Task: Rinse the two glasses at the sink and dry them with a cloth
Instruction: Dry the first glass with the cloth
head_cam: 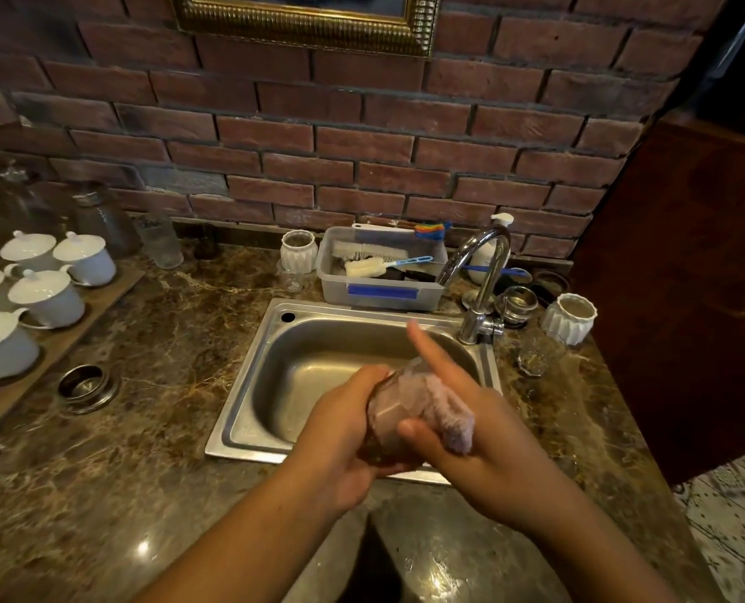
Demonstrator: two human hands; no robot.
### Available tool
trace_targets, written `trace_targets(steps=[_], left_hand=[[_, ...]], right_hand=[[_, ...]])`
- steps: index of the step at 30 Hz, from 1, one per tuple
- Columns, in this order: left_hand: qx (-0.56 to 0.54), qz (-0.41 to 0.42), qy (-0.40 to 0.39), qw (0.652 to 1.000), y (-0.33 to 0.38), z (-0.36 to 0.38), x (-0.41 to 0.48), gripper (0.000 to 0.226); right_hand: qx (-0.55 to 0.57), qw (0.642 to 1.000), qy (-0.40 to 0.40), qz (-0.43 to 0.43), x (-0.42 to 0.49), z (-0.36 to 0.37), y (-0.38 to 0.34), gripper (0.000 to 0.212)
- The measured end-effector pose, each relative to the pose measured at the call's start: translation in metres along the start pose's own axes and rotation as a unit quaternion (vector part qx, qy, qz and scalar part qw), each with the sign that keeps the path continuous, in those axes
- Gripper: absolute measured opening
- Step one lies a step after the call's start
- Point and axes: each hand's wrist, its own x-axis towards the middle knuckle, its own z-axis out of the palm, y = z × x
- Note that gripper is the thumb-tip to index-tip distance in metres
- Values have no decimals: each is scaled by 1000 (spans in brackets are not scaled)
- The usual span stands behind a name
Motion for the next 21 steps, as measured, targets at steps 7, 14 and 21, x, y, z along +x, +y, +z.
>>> trace_targets(steps=[7,14,21], left_hand=[[90,213,57,971,-14,3,3,29],[444,594,-23,671,-26,-26,19,32],[531,302,-138,779,-8,-35,11,61]], right_hand=[[121,991,37,48,0,7,-2,80],[415,890,84,170,4,12,18,63],[268,949,17,168,5,5,23,59]])
